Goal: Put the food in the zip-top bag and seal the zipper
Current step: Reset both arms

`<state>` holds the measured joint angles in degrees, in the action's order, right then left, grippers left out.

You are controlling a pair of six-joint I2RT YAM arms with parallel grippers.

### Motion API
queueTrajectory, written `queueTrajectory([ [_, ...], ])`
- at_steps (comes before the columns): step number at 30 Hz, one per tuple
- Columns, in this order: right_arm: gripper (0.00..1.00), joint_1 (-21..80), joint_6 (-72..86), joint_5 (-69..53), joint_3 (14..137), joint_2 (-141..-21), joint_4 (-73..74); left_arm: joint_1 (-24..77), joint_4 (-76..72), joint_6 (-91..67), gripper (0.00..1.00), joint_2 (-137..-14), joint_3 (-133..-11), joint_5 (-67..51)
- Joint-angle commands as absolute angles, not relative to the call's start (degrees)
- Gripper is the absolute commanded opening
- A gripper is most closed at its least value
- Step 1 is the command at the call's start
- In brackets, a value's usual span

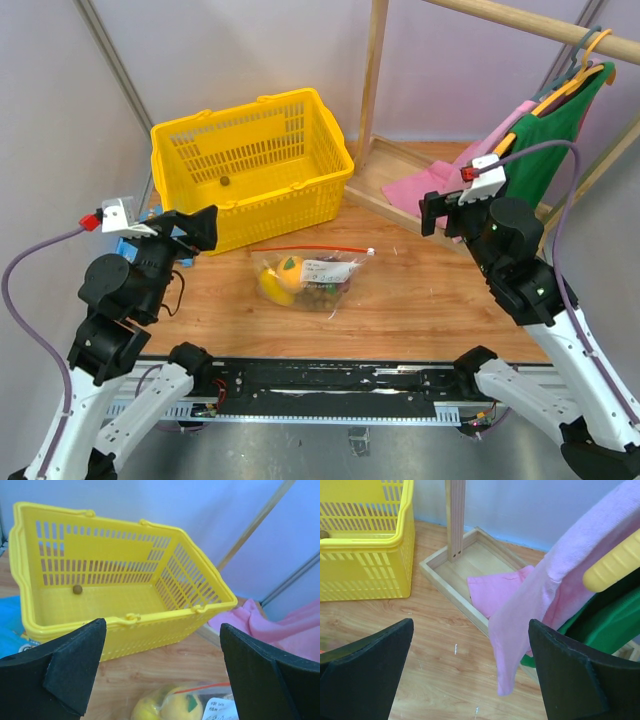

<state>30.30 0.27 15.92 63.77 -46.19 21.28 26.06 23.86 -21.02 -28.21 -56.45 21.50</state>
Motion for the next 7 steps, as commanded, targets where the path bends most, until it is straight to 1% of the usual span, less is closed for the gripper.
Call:
queueTrajectory([
  [1, 0.98, 29.69, 0.77, 17.09, 62.84, -45.54, 18.92, 25.93, 21.61, -19.41, 0.99, -27.59, -57.46, 23.86],
  [7, 0.98, 29.69, 0.47, 15.40, 63.21, -45.58, 18.56, 25.93, 22.12, -19.51, 0.99, -27.79, -57.38, 23.53],
])
